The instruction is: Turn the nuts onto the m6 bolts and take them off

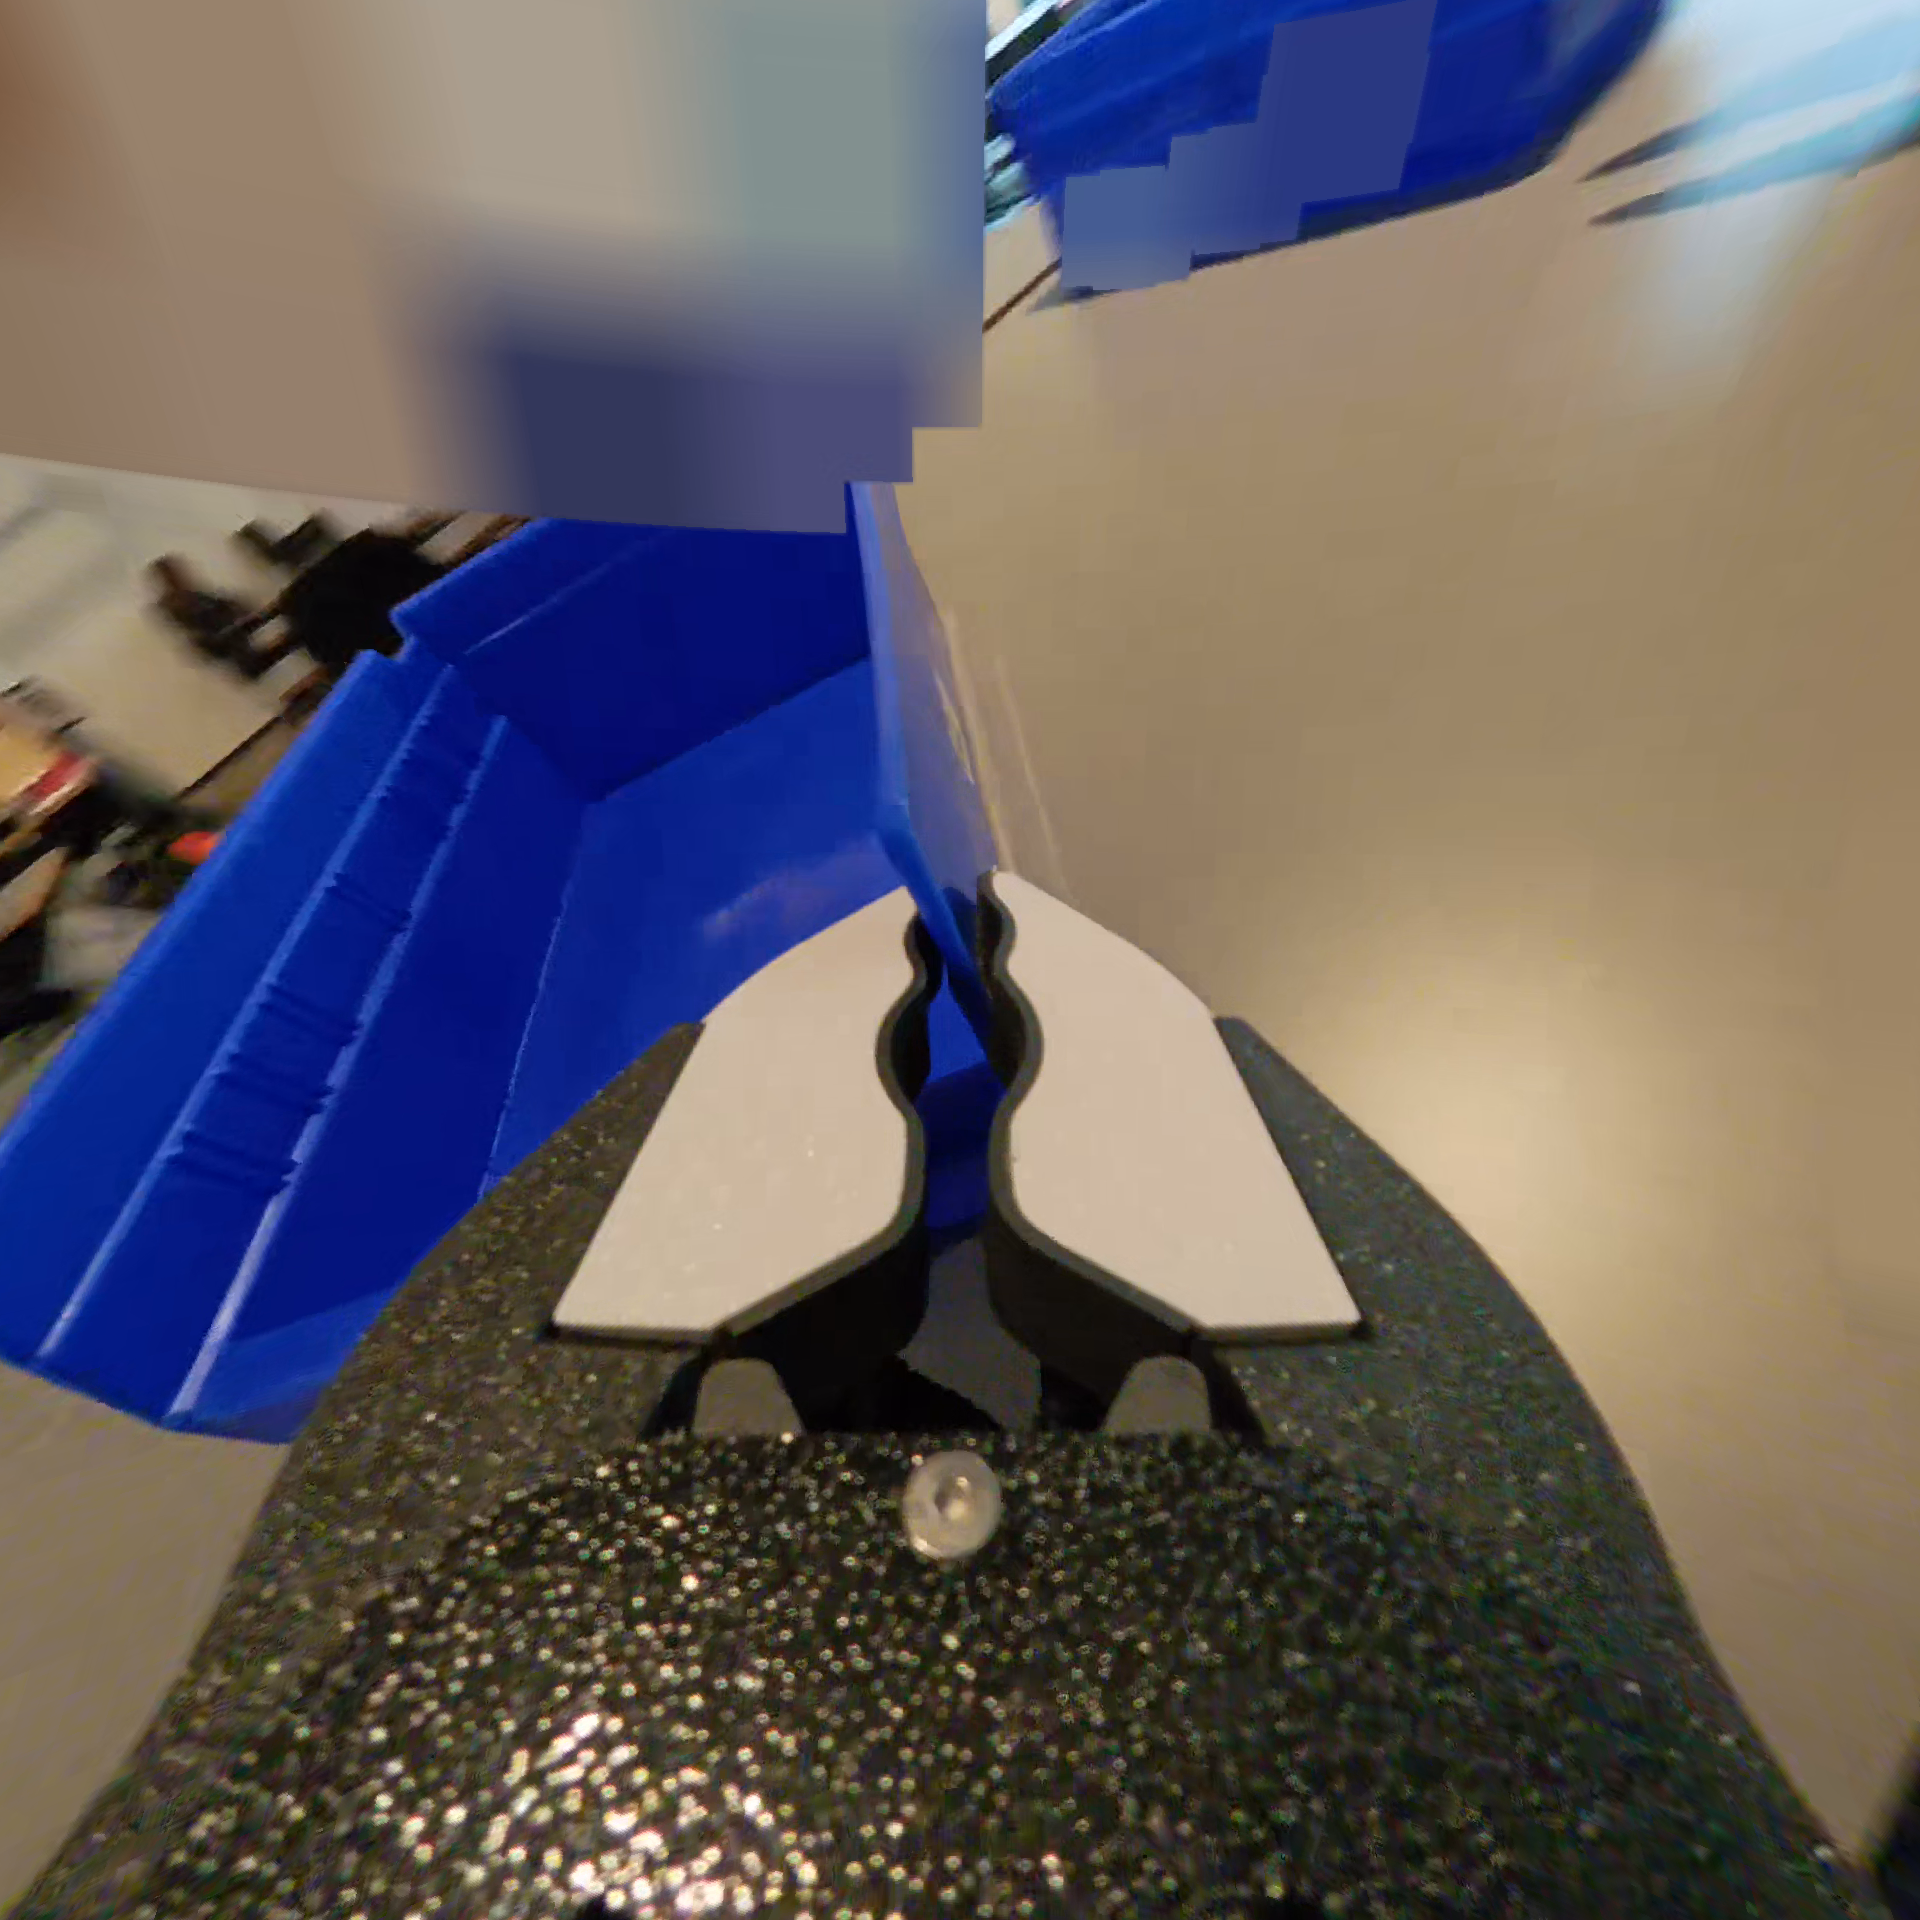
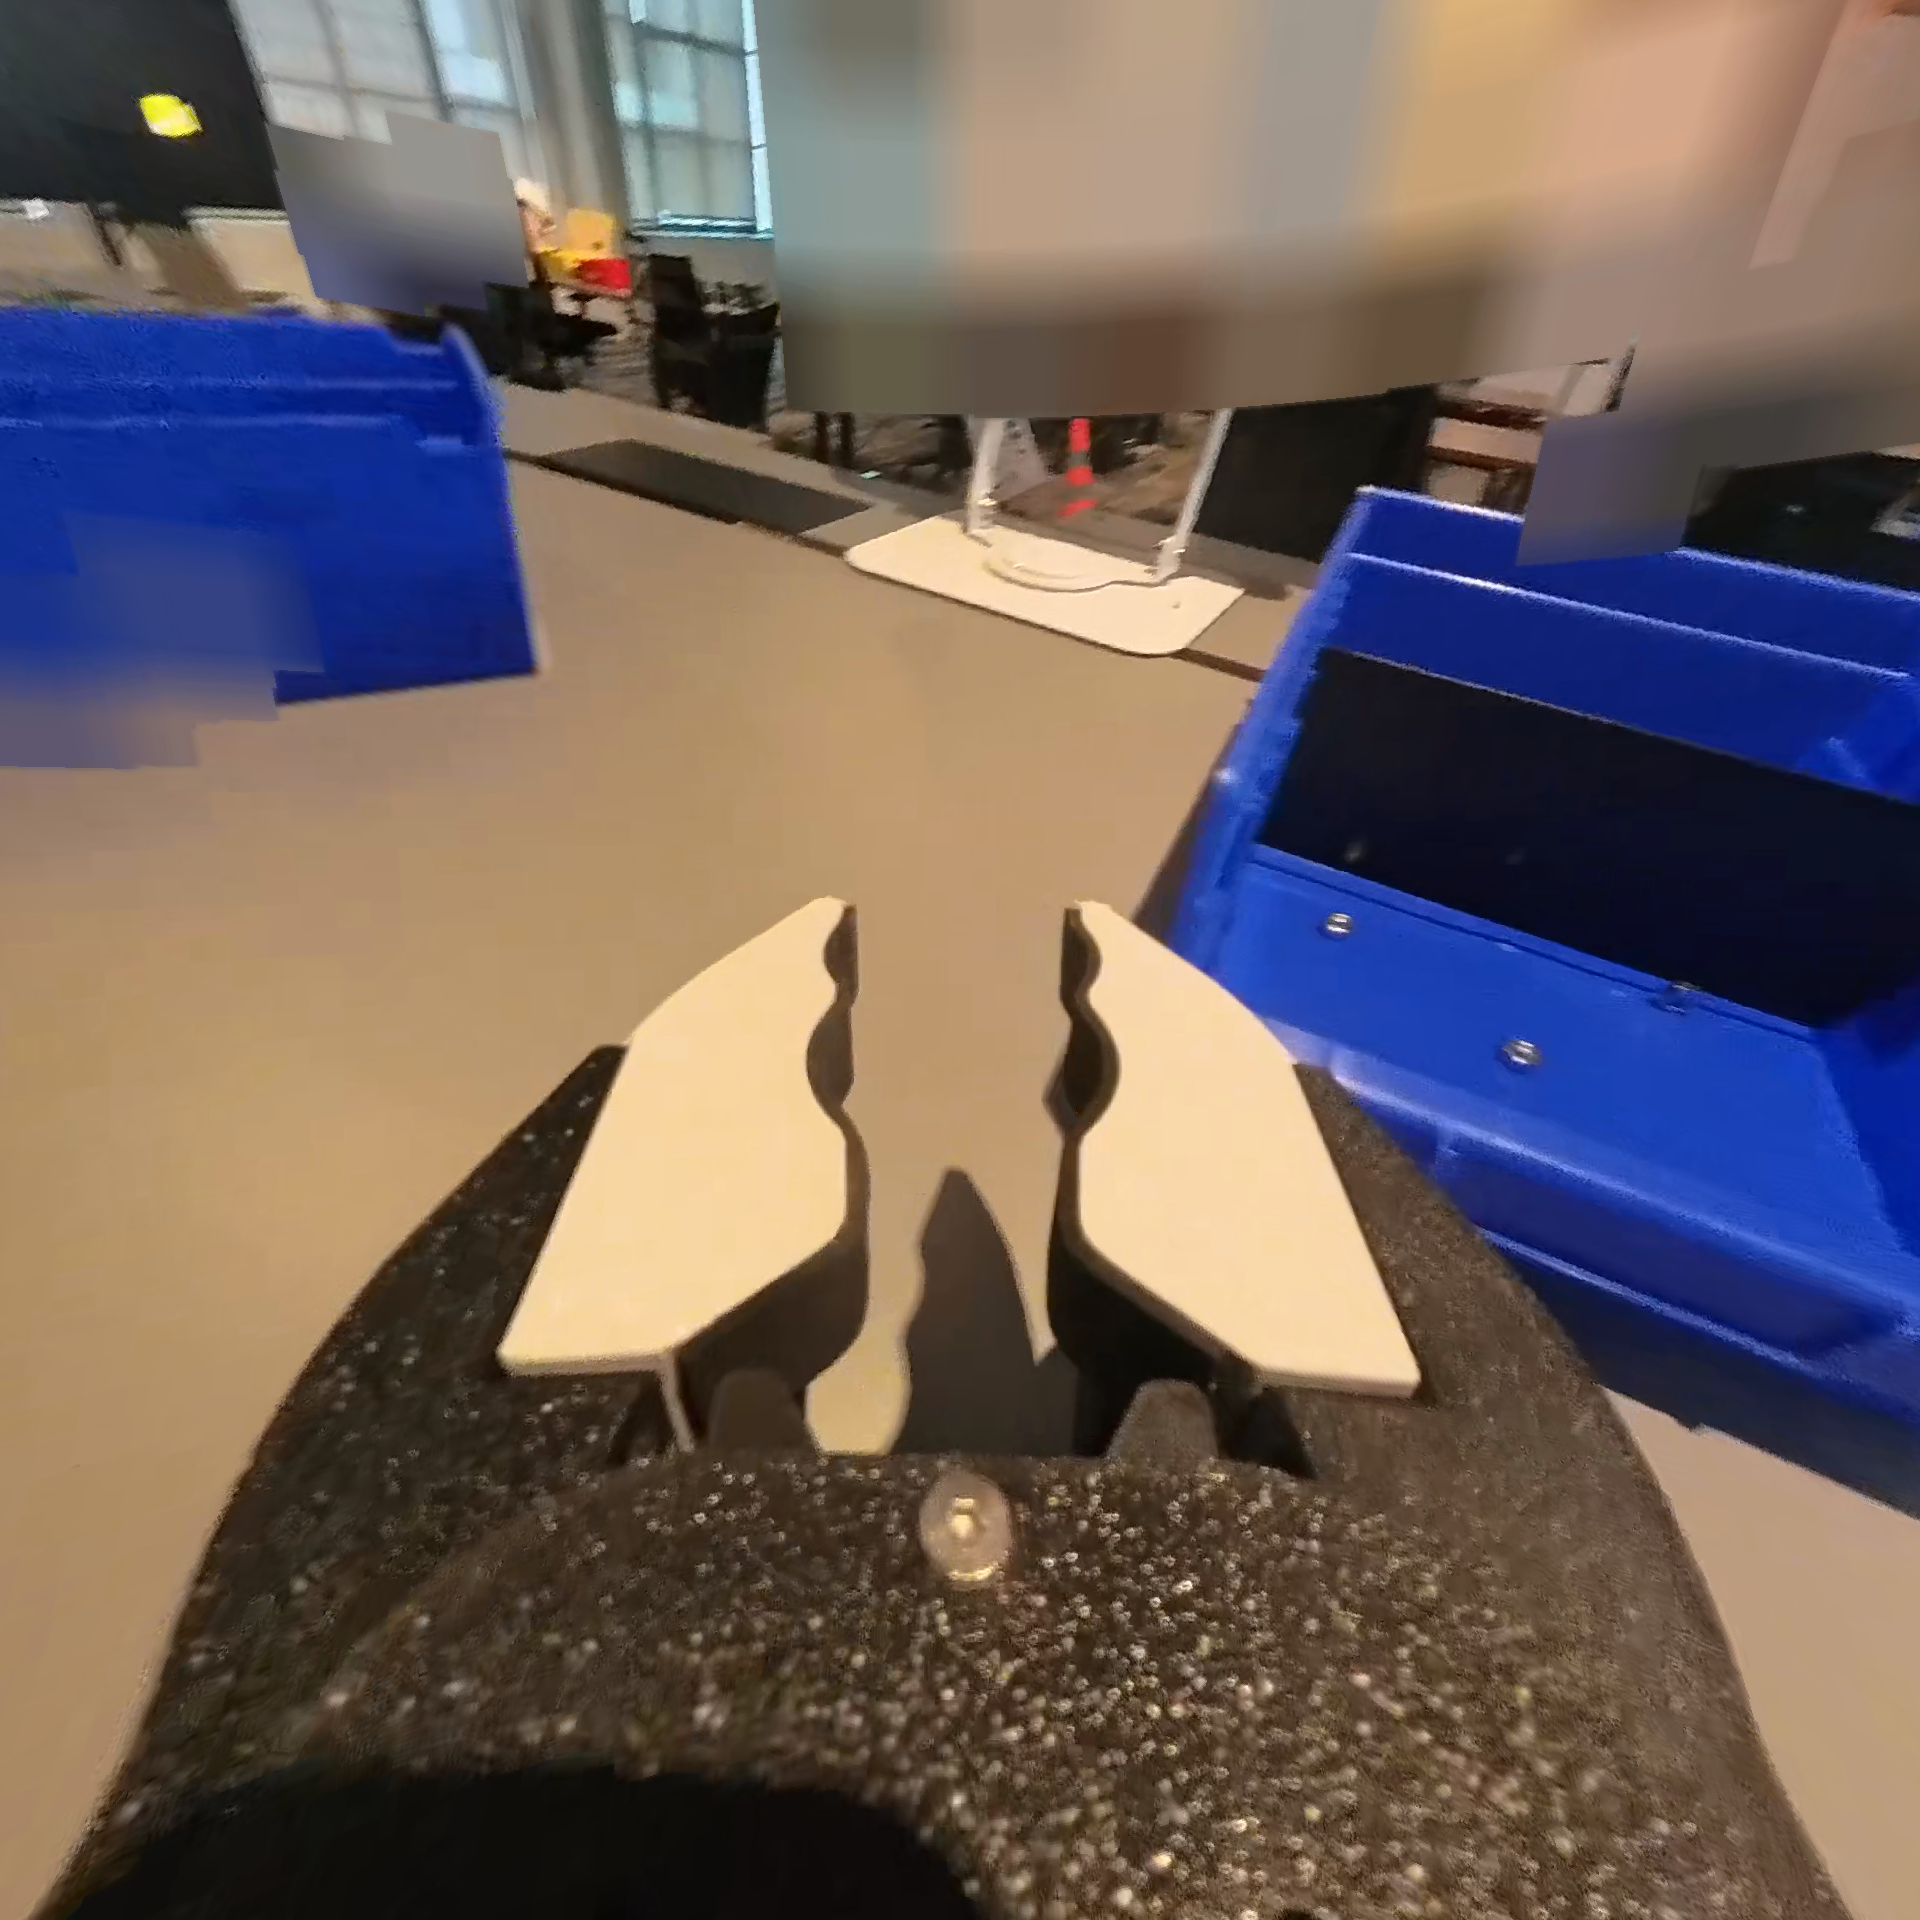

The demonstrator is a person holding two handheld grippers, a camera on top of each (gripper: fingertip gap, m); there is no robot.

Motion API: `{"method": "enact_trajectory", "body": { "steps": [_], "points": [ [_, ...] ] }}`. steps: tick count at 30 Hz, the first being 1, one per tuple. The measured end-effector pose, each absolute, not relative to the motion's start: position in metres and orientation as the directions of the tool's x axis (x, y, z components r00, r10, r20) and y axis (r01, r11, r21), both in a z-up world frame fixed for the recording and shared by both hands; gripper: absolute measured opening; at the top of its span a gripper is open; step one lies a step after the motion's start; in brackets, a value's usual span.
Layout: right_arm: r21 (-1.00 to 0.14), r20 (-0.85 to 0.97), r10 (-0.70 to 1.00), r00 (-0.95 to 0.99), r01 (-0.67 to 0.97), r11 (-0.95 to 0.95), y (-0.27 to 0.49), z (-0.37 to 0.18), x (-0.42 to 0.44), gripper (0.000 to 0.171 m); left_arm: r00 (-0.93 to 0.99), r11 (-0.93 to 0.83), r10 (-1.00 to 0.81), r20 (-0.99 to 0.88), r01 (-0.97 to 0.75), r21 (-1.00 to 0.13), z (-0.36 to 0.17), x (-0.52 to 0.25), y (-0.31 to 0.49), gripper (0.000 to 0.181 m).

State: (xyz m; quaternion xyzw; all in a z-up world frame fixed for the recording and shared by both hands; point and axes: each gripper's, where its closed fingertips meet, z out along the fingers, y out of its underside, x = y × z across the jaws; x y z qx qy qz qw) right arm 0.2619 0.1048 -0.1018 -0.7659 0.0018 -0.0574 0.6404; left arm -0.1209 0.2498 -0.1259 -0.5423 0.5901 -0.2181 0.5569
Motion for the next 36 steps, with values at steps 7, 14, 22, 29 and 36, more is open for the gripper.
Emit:
{"method": "enact_trajectory", "body": {
  "steps": [7, 14, 22, 29, 36],
  "points": [
    [-0.980, 0.076, -0.305, 0.949, 0.014, -0.200, 0.116, -0.103, 0.297, 0.049, -0.241, 0.308, -0.938, -0.248, -0.259, -0.915, -0.125, -0.121, 0.184, 0.004],
    [-0.952, 0.090, -0.389, 0.917, -0.035, -0.305, 0.143, -0.117, 0.322, 0.011, -0.489, 0.241, -0.867, -0.092, -0.252, -0.937, -0.126, -0.132, 0.158, 0.002],
    [-0.925, 0.173, -0.203, 0.964, 0.089, -0.369, 0.162, -0.117, 0.316, 0.008, -0.571, 0.254, -0.817, -0.077, -0.236, -0.938, -0.127, -0.134, 0.141, 0.002],
    [-0.949, 0.100, 0.195, 0.976, 0.153, -0.275, 0.179, -0.117, 0.265, 0.004, -0.591, 0.252, -0.804, -0.067, -0.236, -0.938, -0.127, -0.134, 0.138, 0.002],
    [-0.948, 0.081, 0.577, 0.812, 0.243, -0.208, 0.172, -0.117, 0.209, 0.003, -0.620, 0.253, -0.782, -0.057, -0.234, -0.939, -0.127, -0.136, 0.134, 0.002]
  ]
}}
